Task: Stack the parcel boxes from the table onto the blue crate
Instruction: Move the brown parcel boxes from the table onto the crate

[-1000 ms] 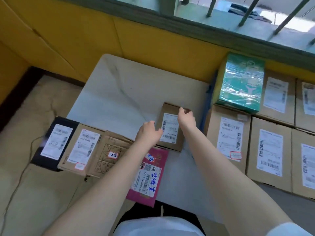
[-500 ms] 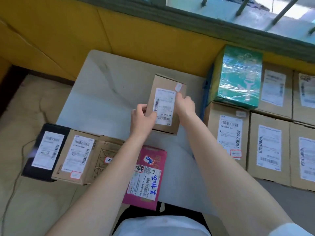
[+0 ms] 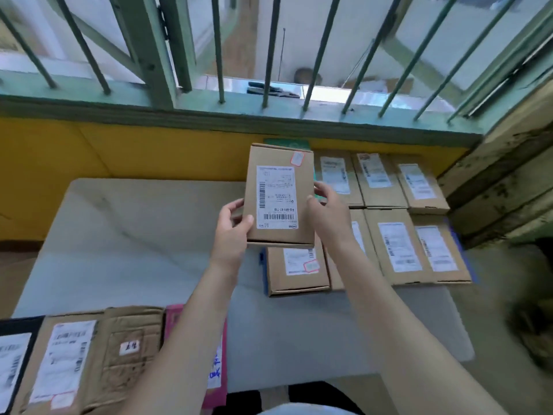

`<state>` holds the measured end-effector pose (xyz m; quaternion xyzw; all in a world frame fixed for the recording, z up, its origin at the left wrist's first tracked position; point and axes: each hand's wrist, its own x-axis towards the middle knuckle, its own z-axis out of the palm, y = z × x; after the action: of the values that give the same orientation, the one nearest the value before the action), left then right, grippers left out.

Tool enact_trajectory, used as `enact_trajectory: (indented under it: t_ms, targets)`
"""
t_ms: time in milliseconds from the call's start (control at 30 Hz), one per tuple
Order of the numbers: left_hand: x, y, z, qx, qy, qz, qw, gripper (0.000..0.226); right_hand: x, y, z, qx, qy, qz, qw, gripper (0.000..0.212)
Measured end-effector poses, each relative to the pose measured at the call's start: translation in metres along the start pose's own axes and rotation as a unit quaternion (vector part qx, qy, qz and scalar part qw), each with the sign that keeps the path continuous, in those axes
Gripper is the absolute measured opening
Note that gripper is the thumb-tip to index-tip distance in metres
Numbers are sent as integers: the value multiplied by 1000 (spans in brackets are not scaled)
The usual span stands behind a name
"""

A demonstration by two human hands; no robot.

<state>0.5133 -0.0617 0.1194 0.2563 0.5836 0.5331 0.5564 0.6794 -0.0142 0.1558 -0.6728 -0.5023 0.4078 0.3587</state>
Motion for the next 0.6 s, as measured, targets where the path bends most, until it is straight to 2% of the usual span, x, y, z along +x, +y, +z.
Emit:
enact_trajectory:
  t_ms: [167,433,600]
  targets:
    - [-25,-9,77,20,-63,-5,998,29,2,28,-87,23,47,-2,999,40]
    - [-56,-64,247,118,-53,-22,991,31,33,103,-248,26,54,-5,998,39]
    - [-78,-111,349,182,-47,-50,981,32,50,158,-342,32,42,10,999,29]
